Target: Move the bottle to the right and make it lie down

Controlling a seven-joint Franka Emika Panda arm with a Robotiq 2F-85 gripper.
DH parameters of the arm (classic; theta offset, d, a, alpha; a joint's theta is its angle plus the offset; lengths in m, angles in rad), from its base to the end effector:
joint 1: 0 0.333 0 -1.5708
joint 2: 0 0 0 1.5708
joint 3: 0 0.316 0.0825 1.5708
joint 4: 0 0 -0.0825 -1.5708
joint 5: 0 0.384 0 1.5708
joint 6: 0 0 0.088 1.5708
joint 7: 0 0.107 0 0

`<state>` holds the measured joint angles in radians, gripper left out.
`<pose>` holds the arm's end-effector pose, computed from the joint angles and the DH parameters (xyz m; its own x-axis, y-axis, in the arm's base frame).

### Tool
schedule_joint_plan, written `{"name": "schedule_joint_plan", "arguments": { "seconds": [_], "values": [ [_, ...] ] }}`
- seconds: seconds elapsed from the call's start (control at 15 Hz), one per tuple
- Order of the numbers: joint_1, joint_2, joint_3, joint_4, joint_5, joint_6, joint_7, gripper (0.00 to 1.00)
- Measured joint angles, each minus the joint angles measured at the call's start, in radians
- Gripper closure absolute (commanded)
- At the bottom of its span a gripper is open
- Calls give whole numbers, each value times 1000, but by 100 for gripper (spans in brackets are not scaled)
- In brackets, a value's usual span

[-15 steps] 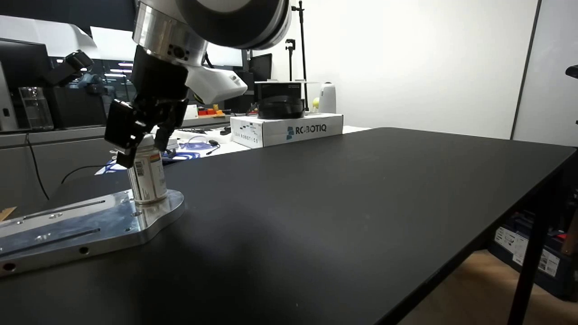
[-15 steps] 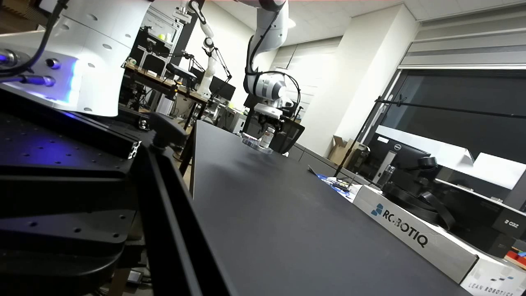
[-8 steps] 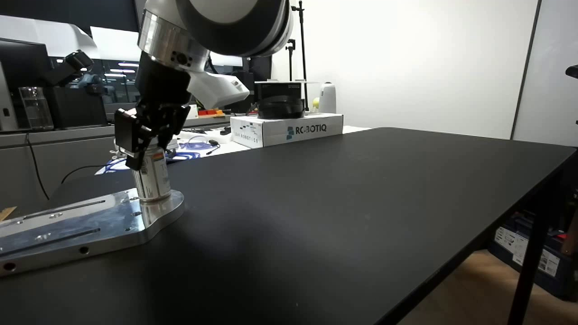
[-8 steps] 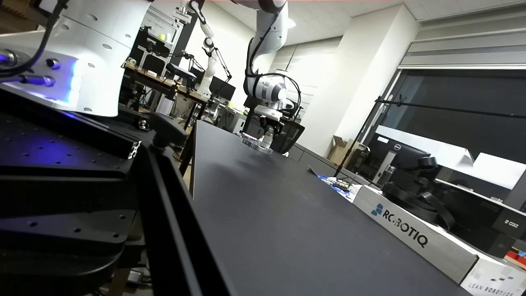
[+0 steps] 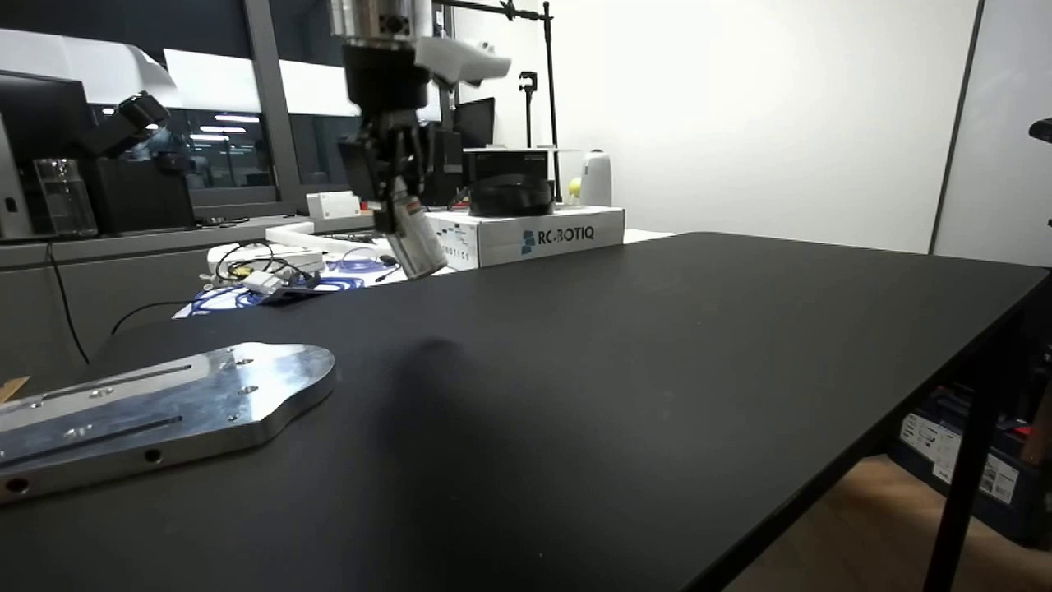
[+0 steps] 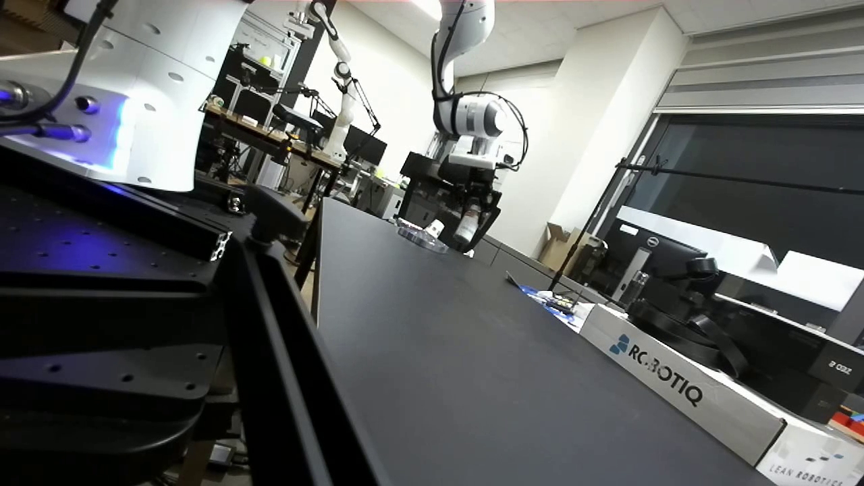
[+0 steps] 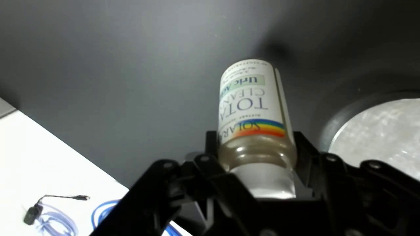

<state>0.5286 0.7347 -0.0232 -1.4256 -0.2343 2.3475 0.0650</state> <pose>0.6515 0.3608 0.2790 0.8031 0.5677 0.1809 0.5360 -0.8210 0.1968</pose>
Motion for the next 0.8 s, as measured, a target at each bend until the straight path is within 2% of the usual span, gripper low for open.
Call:
{"name": "schedule_joint_plan", "arguments": {
  "seconds": [0.2, 0.33, 0.53, 0.8],
  "values": [
    [-63, -61, 19, -14, 5, -217, -1, 69],
    [-116, -86, 38, -41, 33, -312, -2, 69],
    [-201, -106, 62, -108, 105, -390, -3, 69],
    [-299, -113, 75, -222, 210, -433, -1, 69]
  ]
}}
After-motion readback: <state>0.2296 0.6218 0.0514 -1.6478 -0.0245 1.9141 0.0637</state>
